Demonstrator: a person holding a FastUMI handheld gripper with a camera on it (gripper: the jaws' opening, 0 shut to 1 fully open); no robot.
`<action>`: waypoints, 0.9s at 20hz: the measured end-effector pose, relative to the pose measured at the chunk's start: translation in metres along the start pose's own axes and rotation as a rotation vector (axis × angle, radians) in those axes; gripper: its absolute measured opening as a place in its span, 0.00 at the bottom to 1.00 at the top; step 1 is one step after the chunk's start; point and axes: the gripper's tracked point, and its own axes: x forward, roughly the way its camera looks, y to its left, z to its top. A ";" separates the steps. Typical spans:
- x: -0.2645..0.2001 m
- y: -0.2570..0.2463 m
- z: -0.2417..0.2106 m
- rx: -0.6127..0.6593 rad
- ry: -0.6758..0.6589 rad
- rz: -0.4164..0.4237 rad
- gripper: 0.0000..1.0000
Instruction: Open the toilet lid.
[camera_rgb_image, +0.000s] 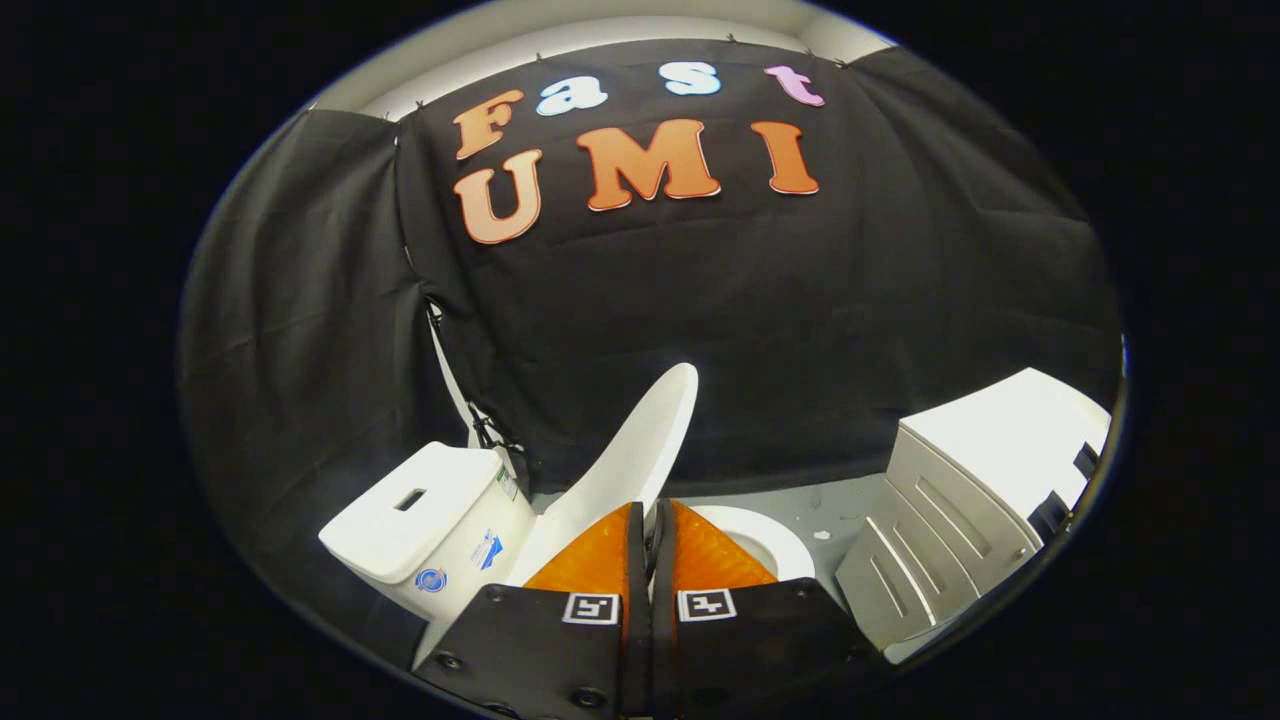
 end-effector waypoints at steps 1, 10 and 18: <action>0.000 0.006 0.003 -0.019 0.003 0.001 0.08; -0.005 0.058 0.024 -0.127 -0.023 0.008 0.08; -0.007 0.108 0.038 -0.221 -0.041 0.024 0.08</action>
